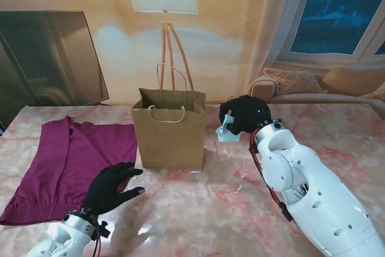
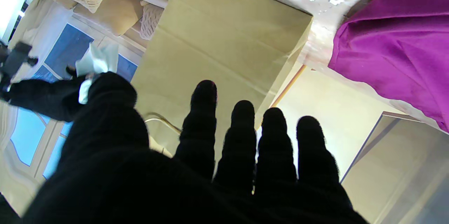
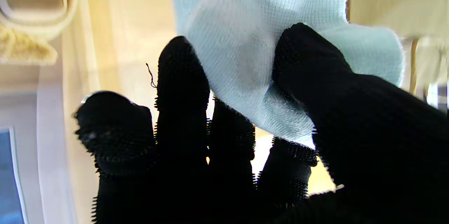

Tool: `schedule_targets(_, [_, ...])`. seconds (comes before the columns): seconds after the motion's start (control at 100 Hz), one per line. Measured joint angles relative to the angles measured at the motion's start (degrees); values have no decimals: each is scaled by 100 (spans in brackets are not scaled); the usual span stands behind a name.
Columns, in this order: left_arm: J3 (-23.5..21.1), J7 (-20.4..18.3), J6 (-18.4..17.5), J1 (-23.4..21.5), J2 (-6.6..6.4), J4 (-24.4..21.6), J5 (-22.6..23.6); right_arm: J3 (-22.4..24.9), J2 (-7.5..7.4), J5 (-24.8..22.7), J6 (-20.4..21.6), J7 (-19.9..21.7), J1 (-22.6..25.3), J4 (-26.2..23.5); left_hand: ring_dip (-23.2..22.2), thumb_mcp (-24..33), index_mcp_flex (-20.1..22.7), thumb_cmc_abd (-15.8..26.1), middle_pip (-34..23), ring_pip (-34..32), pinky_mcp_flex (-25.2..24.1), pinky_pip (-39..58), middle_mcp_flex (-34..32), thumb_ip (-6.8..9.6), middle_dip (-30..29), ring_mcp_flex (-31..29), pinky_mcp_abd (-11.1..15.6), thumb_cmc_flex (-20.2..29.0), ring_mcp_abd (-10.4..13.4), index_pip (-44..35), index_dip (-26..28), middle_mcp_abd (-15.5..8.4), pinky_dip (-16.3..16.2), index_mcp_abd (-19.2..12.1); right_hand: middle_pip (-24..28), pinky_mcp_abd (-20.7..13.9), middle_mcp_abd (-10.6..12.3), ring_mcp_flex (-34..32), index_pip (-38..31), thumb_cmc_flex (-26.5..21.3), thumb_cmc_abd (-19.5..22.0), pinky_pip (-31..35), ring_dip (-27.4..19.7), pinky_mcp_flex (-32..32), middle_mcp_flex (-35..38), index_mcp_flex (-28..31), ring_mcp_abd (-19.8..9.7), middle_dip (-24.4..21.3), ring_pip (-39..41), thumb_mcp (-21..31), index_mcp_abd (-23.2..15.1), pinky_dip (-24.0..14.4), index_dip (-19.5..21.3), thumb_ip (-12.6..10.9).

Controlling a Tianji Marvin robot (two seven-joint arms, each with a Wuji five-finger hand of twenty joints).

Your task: Fold the socks and the shorts into the kraft paper bag

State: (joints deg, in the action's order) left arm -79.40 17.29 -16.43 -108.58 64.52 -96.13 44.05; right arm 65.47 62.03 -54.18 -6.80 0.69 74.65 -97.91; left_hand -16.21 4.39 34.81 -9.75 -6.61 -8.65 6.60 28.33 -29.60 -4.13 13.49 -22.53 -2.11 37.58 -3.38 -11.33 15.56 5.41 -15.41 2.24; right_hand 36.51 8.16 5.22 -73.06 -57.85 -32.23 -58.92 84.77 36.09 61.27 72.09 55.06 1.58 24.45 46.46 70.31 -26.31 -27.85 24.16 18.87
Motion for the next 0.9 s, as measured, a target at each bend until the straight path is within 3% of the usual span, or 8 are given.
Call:
schedule_targets(0.17, [-16,-24,-7,-18,-9,-2,22,-96,79,-43,-497,-334,-439,-154,0,0,0,0,0,0,0,-1,0,0,0,0,0,0,0,0,0,0,0,0,0,-22,0,0,0,-2,0,2,0,5,1,0,0,4,0,0,2,21,0,0])
schedule_targets(0.34, [33,-17,-9,10,-16,11,33,-345,250,563,-952,-1017,-859,-145,0,0,0,0,0,0,0,-1,0,0,0,0,0,0,0,0,0,0,0,0,0,-25,-1,0,0,-2,0,2,1,7,1,0,0,8,1,0,6,29,-1,0])
schedule_targets(0.55, [112,8,-2,65,-19,52,46,-802,476,891,-1014,-1530,-1305,19,0,0,0,0,0,0,0,-1,0,0,0,0,0,0,0,0,0,0,1,0,1,-34,-5,0,0,-3,3,3,1,10,1,0,0,11,1,-7,9,39,-3,0])
schedule_targets(0.7, [119,33,-2,74,-18,73,48,-1275,676,1495,-1171,-1937,-1598,352,1,0,0,0,0,0,0,-1,0,0,0,0,0,0,0,0,0,0,1,0,1,-38,-5,0,2,-17,148,3,0,12,1,-3,0,11,1,-76,9,40,-9,0])
schedule_targets(0.81, [112,44,-5,75,-15,86,51,-1639,889,1585,-1253,-2321,-1830,811,1,0,0,0,0,0,0,-1,0,0,0,0,0,0,0,0,0,0,0,0,1,-38,-5,-1,4,-17,193,3,-62,12,1,-16,0,11,-150,-79,10,40,-9,0])
schedule_targets(0.9, [99,71,-17,76,-12,112,45,-1842,1074,1944,-1264,-2505,-1978,1161,1,0,0,0,0,0,0,-1,0,0,0,0,0,0,0,0,0,0,1,0,1,-38,-6,-1,5,-17,194,3,-66,12,1,-18,0,11,-150,-80,10,40,-9,0])
